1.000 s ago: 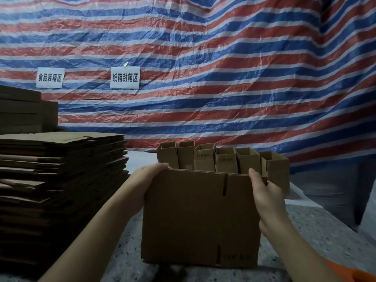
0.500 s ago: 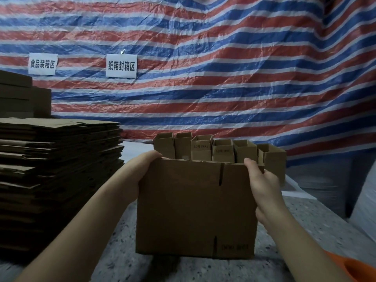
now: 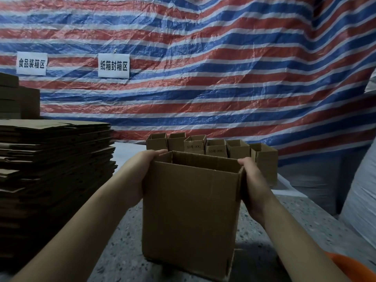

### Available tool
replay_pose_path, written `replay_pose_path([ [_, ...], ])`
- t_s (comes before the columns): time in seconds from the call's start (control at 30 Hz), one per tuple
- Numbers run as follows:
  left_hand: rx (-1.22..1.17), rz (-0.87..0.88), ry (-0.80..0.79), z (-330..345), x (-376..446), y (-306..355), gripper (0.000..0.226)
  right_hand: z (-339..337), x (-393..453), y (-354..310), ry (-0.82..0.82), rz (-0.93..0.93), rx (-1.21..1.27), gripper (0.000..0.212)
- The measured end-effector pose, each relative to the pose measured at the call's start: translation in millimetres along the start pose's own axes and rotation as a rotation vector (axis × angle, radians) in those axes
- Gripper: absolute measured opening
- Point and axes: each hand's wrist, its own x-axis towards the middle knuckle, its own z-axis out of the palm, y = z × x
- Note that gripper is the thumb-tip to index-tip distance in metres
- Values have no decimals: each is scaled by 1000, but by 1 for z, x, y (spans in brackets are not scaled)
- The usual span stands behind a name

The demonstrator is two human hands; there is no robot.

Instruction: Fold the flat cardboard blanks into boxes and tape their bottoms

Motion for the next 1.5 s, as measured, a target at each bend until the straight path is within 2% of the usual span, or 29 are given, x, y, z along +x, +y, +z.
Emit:
replay_pose_path([
  [0.1, -82, 2, -73, 1, -10, -13, 22, 0, -3, -1, -100, 53, 77, 44],
  [0.2, -87, 2, -110, -2, -5, -13, 33, -6, -3, -1, -113, 30, 178, 39],
  [0.27, -43, 1, -175, -7, -2, -11, 40, -10, -3, 1, -139, 59, 213, 44],
  [0.37, 20, 2, -296, -18, 0, -10, 37, -15, -2, 7, -155, 126, 233, 50],
  [0.47, 136, 43, -381, -26, 4, -13, 38, -17, 1, 11, -145, 107, 237, 45],
  [0.57, 228, 130, -330, -22, 10, -24, 43, -17, 4, 14, -164, 67, 251, 44],
  [0.8, 99, 102, -206, -1, 20, -39, 60, -12, 7, 18, -99, 74, 327, 45],
  [0.97, 102, 132, -177, -1, 22, -39, 37, -9, 10, 23, 0, 52, 390, 62],
  [1.03, 155, 161, -177, -2, 23, -40, 31, -8, 9, 25, 18, 27, 399, 61],
  [1.13, 128, 167, -178, -5, 27, -43, 40, -9, 8, 25, 27, 16, 388, 50],
  [1.37, 123, 110, -248, -7, 39, -49, 64, -9, 7, 26, 28, -47, 312, 59],
  [1.43, 142, 125, -215, -5, 43, -48, 61, -8, 5, 26, 24, -69, 310, 58],
  [1.5, 148, 147, -193, -3, 45, -50, 40, -9, 5, 28, -2, -103, 309, 57],
])
